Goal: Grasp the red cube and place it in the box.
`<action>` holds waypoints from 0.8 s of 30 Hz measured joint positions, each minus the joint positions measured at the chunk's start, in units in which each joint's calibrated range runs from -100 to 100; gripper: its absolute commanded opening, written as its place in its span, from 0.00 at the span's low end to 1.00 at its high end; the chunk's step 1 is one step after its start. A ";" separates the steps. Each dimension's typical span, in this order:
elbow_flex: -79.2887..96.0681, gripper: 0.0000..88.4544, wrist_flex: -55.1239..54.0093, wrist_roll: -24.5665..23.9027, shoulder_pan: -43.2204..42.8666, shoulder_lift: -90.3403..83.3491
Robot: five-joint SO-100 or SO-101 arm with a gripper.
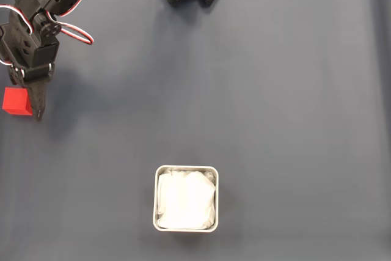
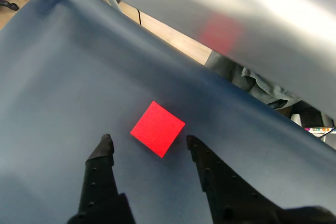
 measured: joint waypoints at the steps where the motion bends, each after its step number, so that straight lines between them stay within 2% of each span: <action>1: 0.00 0.38 0.00 0.00 -0.07 0.26; 24: 0.00 0.39 -2.31 0.00 -1.85 0.87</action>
